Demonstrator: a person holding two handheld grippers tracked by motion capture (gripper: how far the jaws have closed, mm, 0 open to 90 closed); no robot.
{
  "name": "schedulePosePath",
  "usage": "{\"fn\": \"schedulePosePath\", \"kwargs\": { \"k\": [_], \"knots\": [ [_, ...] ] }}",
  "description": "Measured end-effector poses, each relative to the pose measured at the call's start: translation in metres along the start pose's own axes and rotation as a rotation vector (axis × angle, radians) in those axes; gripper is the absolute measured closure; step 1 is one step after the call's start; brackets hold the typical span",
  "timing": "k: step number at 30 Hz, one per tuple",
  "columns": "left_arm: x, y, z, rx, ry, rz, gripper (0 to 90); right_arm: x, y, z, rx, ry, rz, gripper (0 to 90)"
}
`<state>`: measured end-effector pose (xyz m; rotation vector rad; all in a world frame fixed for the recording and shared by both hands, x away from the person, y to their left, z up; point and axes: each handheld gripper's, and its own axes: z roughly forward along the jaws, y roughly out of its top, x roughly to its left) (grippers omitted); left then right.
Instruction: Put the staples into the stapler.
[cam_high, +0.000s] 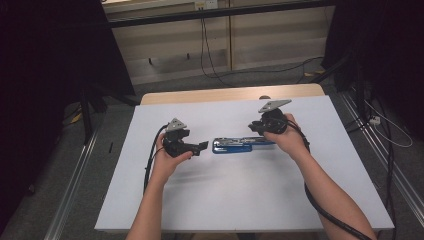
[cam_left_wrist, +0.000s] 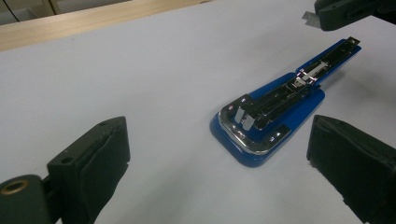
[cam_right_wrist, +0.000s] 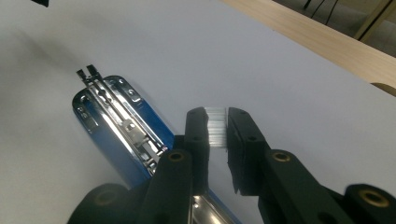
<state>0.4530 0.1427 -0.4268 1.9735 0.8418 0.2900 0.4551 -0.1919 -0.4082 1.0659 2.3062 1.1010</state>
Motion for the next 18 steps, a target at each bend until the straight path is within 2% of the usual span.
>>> {"fn": "schedulePosePath", "kwargs": {
  "k": [6, 18],
  "knots": [
    [0.001, -0.001, -0.003, 0.015, 0.011, 0.010, 6.1, 0.008, 0.006, 0.007, -0.004, 0.051, -0.025, 79.5],
    [0.001, -0.004, -0.007, 0.020, 0.017, 0.001, 6.1, 0.017, 0.010, 0.019, -0.006, 0.140, -0.071, 79.5]
  ]
}}
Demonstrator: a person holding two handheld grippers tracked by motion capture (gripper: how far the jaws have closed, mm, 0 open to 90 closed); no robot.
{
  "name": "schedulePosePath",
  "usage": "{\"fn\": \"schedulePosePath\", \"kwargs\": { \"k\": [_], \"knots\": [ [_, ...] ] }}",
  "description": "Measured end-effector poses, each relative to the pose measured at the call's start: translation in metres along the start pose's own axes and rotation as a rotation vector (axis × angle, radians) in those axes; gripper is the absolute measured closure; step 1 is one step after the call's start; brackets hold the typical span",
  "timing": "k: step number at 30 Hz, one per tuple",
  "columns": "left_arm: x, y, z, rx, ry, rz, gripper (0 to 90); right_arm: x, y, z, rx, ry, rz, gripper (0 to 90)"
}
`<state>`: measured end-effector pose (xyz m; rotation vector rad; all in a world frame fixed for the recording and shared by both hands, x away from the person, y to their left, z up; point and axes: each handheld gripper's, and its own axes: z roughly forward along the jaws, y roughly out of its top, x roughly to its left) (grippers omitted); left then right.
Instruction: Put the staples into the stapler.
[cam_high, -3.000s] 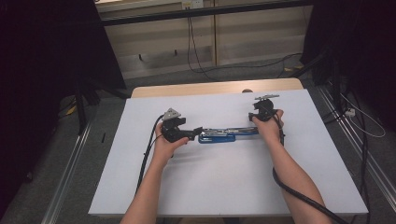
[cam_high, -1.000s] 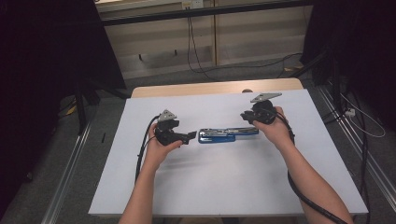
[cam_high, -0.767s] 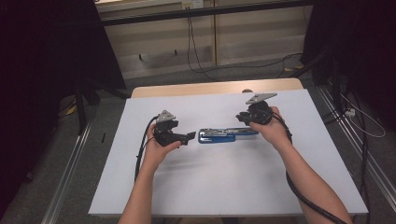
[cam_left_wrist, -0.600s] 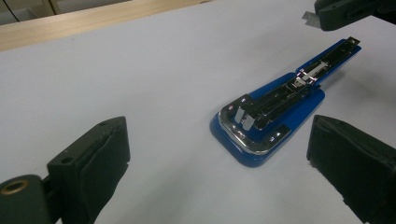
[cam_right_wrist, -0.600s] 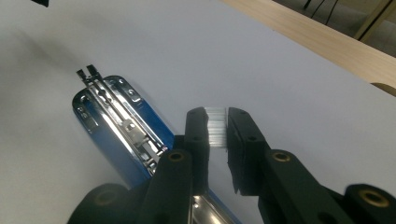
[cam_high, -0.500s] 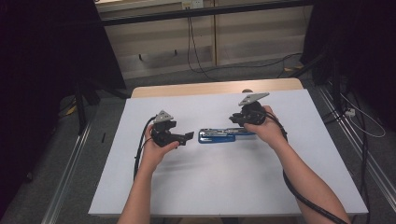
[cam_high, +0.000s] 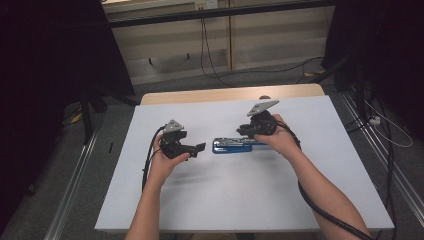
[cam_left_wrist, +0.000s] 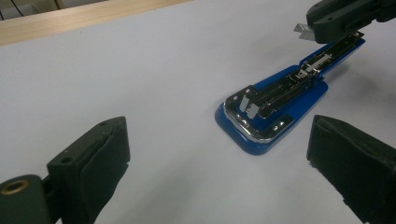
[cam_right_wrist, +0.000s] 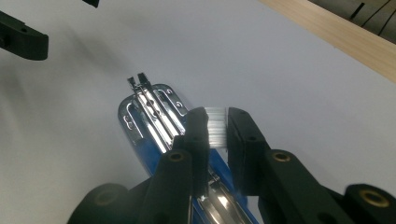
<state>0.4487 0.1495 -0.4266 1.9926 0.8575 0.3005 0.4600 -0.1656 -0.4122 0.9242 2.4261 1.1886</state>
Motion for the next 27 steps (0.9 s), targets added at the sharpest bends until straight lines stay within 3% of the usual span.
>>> {"fn": "schedulePosePath", "kwargs": {
  "k": [11, 27],
  "knots": [
    [0.002, -0.003, -0.006, -0.005, 0.006, -0.008, 6.1, 0.008, 0.007, 0.014, 0.016, 0.072, -0.057, 79.5],
    [0.004, -0.006, -0.006, 0.008, 0.002, -0.022, 6.1, 0.012, 0.015, 0.022, 0.040, 0.134, -0.114, 79.5]
  ]
}}
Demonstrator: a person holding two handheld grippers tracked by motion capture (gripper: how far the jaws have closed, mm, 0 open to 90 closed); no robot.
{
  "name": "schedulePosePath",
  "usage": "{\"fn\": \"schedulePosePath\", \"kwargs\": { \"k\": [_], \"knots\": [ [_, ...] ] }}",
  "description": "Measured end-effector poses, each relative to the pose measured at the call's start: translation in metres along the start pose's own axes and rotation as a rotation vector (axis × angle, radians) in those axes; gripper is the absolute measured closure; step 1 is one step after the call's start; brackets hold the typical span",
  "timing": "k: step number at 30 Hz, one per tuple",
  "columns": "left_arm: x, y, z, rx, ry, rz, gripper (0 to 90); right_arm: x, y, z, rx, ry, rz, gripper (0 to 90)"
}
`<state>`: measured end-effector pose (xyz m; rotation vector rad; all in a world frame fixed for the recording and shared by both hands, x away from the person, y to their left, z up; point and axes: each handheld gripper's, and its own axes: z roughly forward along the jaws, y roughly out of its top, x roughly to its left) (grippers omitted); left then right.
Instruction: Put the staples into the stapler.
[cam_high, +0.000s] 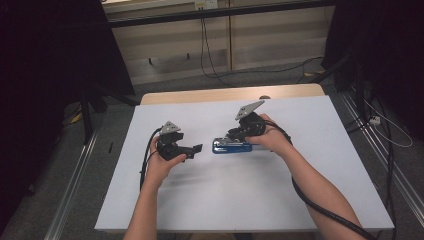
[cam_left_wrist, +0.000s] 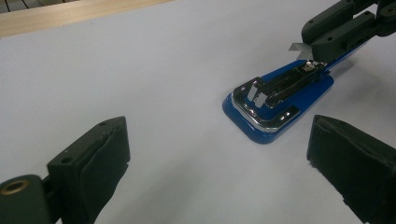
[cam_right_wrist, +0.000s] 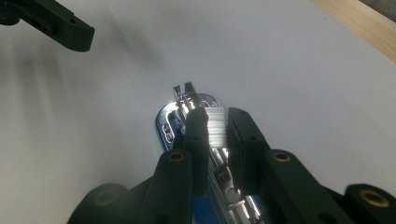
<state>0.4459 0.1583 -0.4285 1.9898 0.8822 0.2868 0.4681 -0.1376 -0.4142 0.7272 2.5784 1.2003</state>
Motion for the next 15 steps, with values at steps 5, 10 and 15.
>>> {"fn": "schedulePosePath", "kwargs": {
  "k": [5, 10, 15],
  "knots": [
    [-0.0002, 0.0001, 0.0000, -0.001, -0.001, 0.000, 6.1, 0.0008, 0.0034, 0.0018, 0.004, 0.013, -0.017, 79.5],
    [0.0000, 0.0003, -0.0006, -0.004, 0.000, 0.000, 6.1, 0.0018, 0.0070, 0.0045, 0.006, 0.032, -0.041, 79.5],
    [0.0006, 0.0004, -0.0007, -0.005, -0.002, -0.002, 6.1, 0.0015, 0.0090, 0.0070, 0.003, 0.044, -0.048, 79.5]
  ]
}}
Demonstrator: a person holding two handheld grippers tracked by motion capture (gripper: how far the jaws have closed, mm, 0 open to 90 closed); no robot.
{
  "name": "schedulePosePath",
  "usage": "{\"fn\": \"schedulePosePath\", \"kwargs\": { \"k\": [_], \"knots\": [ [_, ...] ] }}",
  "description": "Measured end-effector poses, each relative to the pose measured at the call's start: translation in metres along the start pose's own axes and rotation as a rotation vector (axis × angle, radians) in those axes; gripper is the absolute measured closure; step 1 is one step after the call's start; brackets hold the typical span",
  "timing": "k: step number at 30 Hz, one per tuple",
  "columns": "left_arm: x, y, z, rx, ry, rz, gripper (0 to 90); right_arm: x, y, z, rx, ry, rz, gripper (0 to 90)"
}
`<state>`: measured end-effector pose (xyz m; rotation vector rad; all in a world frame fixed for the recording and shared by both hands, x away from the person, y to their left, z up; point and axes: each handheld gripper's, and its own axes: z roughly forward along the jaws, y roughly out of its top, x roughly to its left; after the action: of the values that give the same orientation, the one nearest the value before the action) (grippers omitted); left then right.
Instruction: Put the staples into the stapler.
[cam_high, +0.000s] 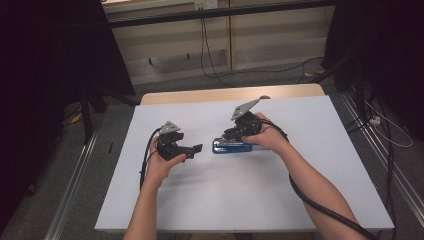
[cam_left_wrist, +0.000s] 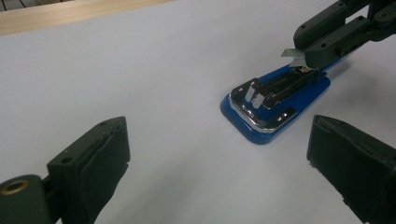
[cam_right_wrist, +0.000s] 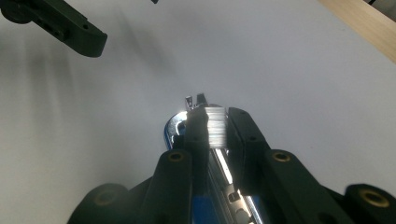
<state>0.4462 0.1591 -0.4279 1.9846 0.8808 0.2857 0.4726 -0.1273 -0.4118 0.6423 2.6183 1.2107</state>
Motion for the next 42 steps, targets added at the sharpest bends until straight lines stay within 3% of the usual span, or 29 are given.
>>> {"fn": "schedulePosePath", "kwargs": {
  "k": [20, 42],
  "knots": [
    [0.002, 0.000, 0.000, -0.004, 0.004, -0.006, 6.1, -0.004, 0.001, 0.013, 0.026, 0.063, -0.056, 79.5],
    [0.002, 0.000, 0.000, -0.014, 0.003, -0.010, 6.3, -0.011, 0.001, 0.021, 0.035, 0.091, -0.132, 79.5]
  ]
}}
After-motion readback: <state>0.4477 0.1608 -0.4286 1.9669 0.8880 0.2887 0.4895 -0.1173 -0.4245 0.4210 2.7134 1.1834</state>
